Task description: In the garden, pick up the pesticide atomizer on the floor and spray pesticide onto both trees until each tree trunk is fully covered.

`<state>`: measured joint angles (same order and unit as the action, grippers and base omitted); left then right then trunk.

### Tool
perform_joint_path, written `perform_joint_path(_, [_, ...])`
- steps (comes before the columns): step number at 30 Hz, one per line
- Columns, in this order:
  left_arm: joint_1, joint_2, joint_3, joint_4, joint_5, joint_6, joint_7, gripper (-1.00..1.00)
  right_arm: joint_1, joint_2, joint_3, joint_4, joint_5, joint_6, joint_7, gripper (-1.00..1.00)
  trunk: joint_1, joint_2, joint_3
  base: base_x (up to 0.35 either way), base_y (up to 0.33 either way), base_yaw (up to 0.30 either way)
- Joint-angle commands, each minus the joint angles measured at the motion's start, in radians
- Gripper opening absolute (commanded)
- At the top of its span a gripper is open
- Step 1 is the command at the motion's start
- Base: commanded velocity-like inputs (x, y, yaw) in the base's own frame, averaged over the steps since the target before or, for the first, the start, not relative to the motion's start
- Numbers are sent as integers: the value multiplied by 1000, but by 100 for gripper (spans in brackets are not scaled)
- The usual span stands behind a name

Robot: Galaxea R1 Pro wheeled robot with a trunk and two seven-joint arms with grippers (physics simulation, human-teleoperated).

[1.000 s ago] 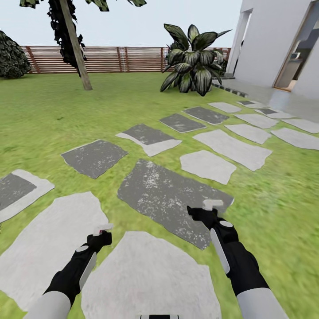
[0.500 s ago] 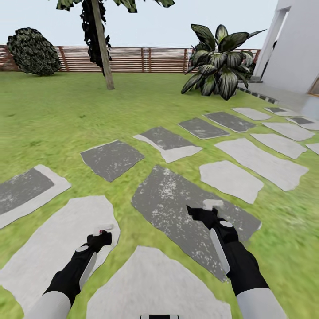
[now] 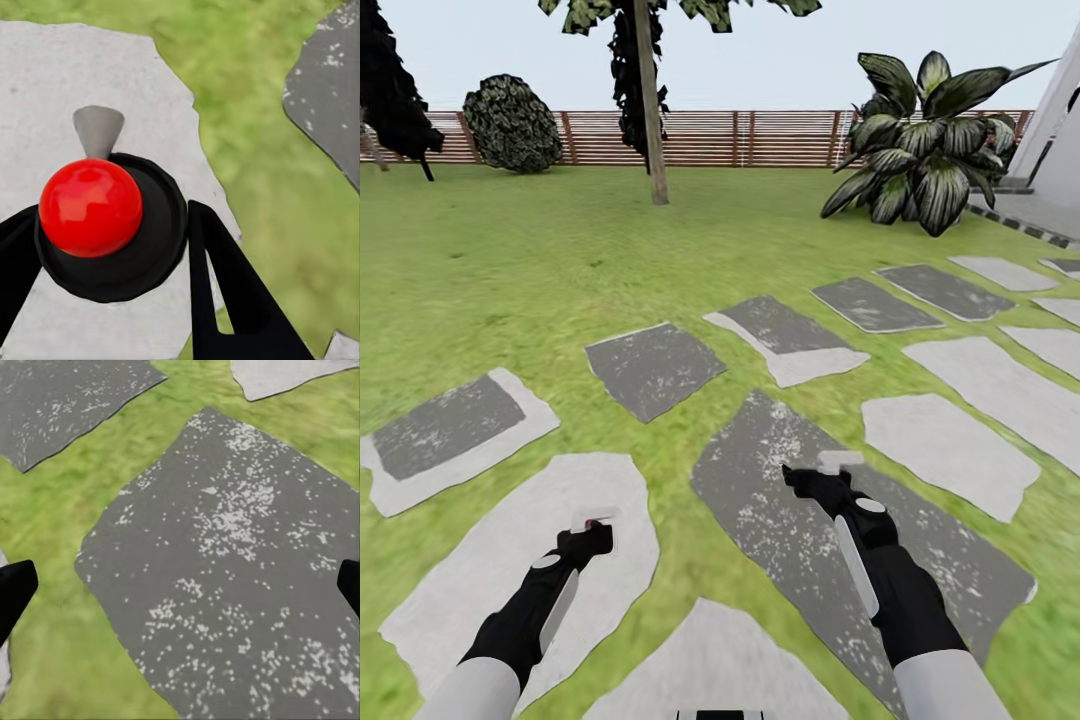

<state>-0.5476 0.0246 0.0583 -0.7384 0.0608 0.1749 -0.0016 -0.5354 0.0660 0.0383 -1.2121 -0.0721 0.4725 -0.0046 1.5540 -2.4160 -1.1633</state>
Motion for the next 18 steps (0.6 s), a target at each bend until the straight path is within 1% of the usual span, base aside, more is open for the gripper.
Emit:
perform_joint_path(1, [0, 0, 0, 0, 0, 0, 0, -100, 0, 0, 0, 0, 0, 0, 0, 100, 0, 0, 0, 336, 54, 277])
perform_joint_path(5, [0, -1, 0, 2, -1, 0, 1, -100, 0, 0, 0, 0, 0, 0, 0, 100, 0, 0, 0, 336, 69, 274])
perform_joint_path(7, [0, -2, 0, 3, -1, 0, 2, -100, 0, 0, 0, 0, -1, 0, 0, 100, 0, 0, 0, 336, 72, 168])
perform_joint_path(18, [0, -2, 0, 5, -1, -2, 3, -100, 0, 0, -1, 0, 0, 0, 0, 100, 0, 0, 0, 336, 21, 18])
